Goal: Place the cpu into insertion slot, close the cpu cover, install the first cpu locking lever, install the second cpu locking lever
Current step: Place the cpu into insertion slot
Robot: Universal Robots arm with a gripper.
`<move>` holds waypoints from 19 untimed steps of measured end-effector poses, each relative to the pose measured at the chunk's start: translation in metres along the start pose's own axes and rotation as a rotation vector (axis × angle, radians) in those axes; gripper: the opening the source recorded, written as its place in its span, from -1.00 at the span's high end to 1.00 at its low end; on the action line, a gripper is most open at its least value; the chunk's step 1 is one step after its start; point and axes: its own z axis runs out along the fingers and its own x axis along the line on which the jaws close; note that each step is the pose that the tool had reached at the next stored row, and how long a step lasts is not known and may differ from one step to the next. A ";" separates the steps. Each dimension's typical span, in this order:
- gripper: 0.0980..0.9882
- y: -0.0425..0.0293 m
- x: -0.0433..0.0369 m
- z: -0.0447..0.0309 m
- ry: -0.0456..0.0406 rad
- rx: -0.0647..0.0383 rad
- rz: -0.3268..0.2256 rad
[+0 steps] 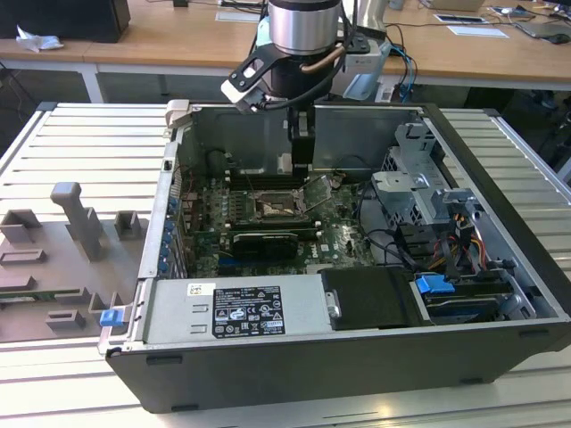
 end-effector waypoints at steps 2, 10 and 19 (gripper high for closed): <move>0.01 -0.0001 -0.0001 0.0028 0.0086 0.002 -0.051; 0.01 -0.0028 -0.0005 0.0175 0.0156 0.003 -0.118; 0.01 -0.0076 -0.0011 0.0314 0.0156 0.003 -0.118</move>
